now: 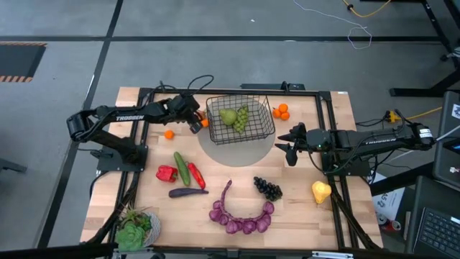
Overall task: Build produce basket
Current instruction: Put the left tangerine into the black wire basket
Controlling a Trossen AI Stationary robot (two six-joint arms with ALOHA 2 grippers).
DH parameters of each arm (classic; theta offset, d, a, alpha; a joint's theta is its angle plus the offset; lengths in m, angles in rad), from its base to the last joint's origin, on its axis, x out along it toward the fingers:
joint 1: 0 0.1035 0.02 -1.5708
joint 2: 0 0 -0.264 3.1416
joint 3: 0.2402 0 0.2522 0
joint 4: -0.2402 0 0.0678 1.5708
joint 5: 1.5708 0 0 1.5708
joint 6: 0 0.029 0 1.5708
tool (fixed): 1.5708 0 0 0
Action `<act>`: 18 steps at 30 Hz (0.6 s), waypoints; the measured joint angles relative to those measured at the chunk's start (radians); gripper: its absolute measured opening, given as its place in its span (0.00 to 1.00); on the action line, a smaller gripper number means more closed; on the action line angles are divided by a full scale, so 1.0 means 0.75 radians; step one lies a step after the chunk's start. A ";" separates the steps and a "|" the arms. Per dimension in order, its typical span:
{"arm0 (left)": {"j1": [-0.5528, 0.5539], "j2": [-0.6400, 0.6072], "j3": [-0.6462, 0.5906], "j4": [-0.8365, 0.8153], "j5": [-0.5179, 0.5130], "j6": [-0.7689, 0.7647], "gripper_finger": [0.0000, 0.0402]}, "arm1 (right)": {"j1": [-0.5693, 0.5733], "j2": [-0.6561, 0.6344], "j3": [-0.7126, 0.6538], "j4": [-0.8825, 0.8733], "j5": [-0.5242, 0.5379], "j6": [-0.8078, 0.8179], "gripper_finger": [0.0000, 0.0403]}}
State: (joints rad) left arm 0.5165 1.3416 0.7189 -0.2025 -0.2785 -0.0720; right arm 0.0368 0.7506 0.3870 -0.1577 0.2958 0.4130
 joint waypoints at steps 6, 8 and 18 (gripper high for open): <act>-0.024 0.064 0.000 0.019 0.001 0.027 0.36 | 0.000 0.001 0.000 0.000 0.000 -0.004 0.45; -0.037 0.099 0.000 0.017 -0.018 0.049 0.36 | 0.001 0.001 0.000 0.000 0.000 -0.004 0.45; -0.042 0.120 0.000 0.117 -0.150 0.104 0.35 | 0.000 0.001 0.000 -0.001 0.000 -0.004 0.45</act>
State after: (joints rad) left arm 0.4853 1.4313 0.7189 -0.1146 -0.3907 0.0061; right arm 0.0370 0.7509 0.3870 -0.1581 0.2958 0.4103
